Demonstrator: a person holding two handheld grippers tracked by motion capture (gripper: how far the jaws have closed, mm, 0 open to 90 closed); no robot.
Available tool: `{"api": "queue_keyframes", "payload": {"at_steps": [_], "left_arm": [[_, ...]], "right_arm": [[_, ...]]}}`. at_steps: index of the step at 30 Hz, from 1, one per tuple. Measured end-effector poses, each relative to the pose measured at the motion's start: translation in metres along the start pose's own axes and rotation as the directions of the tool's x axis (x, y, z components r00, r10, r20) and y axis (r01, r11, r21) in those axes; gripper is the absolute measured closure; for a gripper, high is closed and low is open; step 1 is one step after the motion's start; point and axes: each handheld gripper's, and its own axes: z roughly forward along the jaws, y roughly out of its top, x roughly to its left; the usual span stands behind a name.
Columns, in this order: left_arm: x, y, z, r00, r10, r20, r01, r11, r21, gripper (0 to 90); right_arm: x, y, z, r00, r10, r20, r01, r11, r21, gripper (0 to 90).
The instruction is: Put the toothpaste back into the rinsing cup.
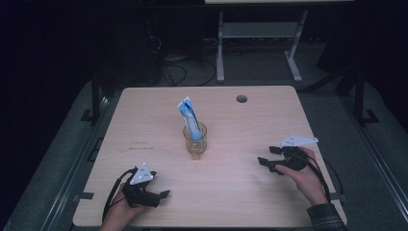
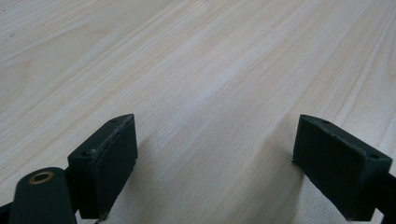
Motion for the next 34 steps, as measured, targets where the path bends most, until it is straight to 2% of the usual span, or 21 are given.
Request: {"api": "queue_keyframes", "payload": {"at_steps": [10,16,26,34], "left_arm": [[0.0,0.0,0.0,1.0,0.001,-0.001,-0.001,1.0,-0.001,13.2],[0.0,0.0,0.0,1.0,-0.001,0.0,0.001,1.0,-0.001,13.1],[0.0,0.0,0.0,1.0,0.0,0.0,0.0,1.0,0.0,13.2],[0.0,0.0,0.0,1.0,0.002,-0.001,-0.002,1.0,0.002,13.2]], "right_arm": [[-0.001,-0.024,-0.009,0.9992,0.003,0.04,-0.004,0.999,0.038,28.8],[0.002,-0.035,-0.013,0.9982,-0.012,0.06,0.009,0.999,0.053,26.9],[0.004,-0.051,-0.014,0.9926,-0.043,0.113,0.03,0.994,0.109,24.5],[0.005,-0.055,-0.014,0.9906,-0.047,0.128,0.035,0.995,0.088,22.4]]}}
